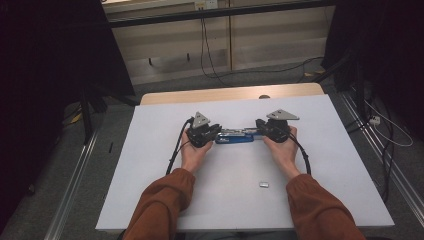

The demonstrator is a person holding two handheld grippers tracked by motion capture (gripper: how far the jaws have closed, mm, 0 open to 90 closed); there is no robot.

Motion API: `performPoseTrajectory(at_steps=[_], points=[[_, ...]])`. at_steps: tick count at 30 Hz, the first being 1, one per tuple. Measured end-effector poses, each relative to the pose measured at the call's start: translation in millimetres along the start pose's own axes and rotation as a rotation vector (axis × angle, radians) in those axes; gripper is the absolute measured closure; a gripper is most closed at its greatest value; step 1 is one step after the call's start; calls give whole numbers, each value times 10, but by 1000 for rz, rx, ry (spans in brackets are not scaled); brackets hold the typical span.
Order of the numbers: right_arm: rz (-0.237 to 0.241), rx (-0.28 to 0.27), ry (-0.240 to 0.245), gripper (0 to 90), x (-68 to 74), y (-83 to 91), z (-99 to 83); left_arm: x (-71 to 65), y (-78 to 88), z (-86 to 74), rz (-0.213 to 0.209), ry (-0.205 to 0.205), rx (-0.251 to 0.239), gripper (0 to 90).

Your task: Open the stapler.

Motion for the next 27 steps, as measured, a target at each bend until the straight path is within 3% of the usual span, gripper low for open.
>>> performPoseTrajectory(at_steps=[4, 7, 8, 10, 11, 12, 15, 17, 18, 21, 26, 27], points=[[9, -13, 0, 775, -16, 14, 10, -6, 1, 13, -5, 29, -8, 640], [12, -16, 9, 702, -37, 38, 22, 19, 16, 25, 22, 51, -24, 503], [12, -16, 9, 702, -37, 38, 22, 33, 24, 32, 30, 57, -31, 503], [6, -24, 11, 596, -48, 60, 28, 55, 41, 44, 36, 74, -40, 391], [6, -24, 11, 596, -48, 60, 28, 65, 51, 50, 38, 78, -42, 391], [13, -36, 2, 518, -59, 73, 38, 79, 65, 56, 38, 84, -43, 322], [4, -35, -1, 481, -66, 85, 44, 89, 68, 50, 64, 86, -24, 150], [8, -26, -1, 389, -69, 92, 42, 102, 77, 43, 73, 92, -14, 111], [8, -26, -1, 389, -69, 92, 42, 111, 85, 45, 75, 88, -11, 111], [17, -25, -22, 233, -79, 97, 37, 121, 118, 57, 67, 105, -17, 59], [42, -37, -36, 129, -92, 135, 52, 91, 184, 60, 48, 84, -28, 34], [47, -40, -36, 118, -94, 148, 57, 67, 221, 63, 31, 59, -25, 34]])
Point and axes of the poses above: each handheld gripper's, and its own axes: y roughly backward along the jaws, z roughly out of its top, x roughly to its left, the point moved 1 cm from there along -y, roughly forward along the jaws, and after that the axes turned 6 degrees about y, right-handed, at the moved point
